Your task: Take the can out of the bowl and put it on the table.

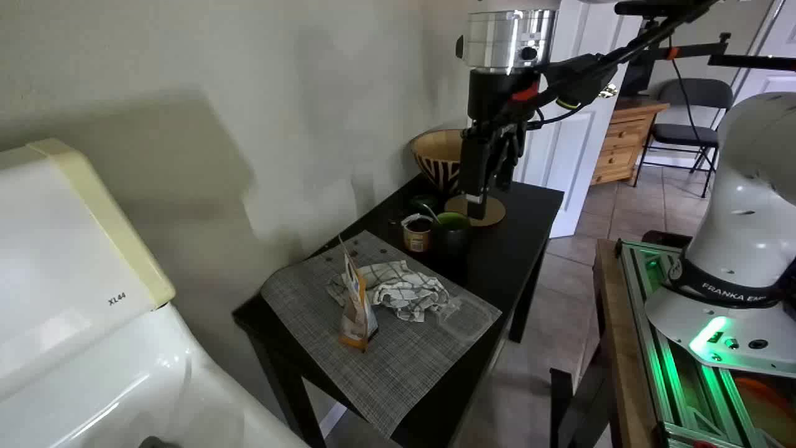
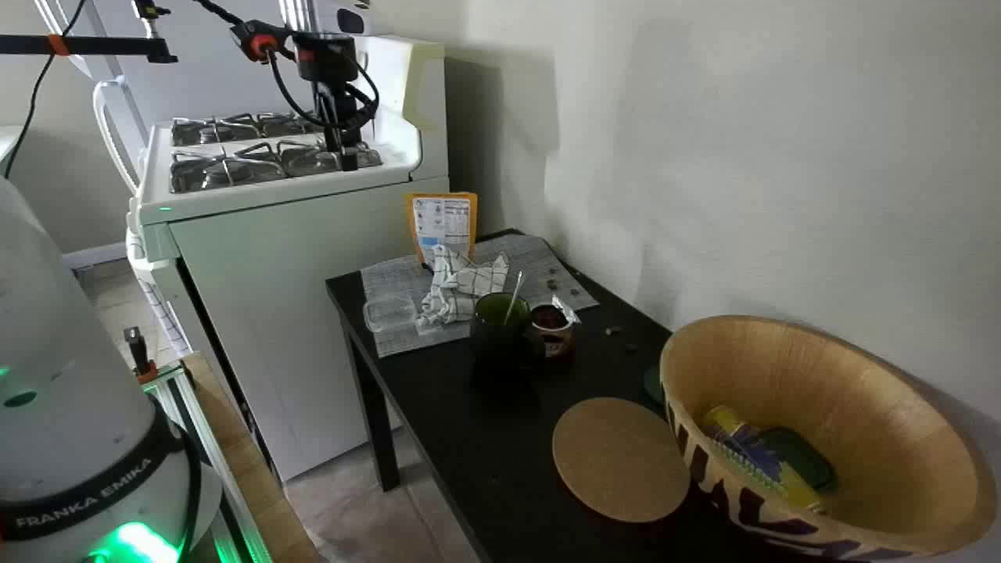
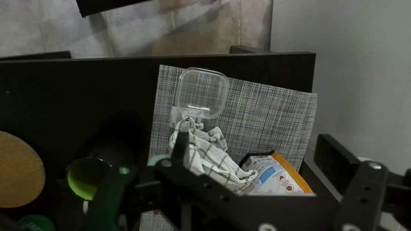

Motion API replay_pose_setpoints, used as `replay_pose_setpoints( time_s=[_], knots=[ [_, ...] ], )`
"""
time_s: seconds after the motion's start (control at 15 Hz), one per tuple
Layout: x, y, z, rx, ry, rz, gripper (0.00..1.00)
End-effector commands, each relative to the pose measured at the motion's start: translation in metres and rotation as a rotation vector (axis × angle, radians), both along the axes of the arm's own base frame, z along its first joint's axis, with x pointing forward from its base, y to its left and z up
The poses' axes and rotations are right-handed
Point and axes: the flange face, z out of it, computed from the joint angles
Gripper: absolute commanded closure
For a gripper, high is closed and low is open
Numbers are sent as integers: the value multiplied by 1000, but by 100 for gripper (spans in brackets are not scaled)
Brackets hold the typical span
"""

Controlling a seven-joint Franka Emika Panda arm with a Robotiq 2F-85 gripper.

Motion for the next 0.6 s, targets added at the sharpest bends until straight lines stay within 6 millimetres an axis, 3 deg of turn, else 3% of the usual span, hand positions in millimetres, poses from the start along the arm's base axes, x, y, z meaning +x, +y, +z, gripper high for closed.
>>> replay_pose_setpoints(
  time_s=[0.0,0.33,0.53],
  knots=[
    [0,0,0,0,1,0,0],
    [4,-1,4,5,-21,-10,0],
    [40,-34,24,-2,-129,-51,0]
  ],
)
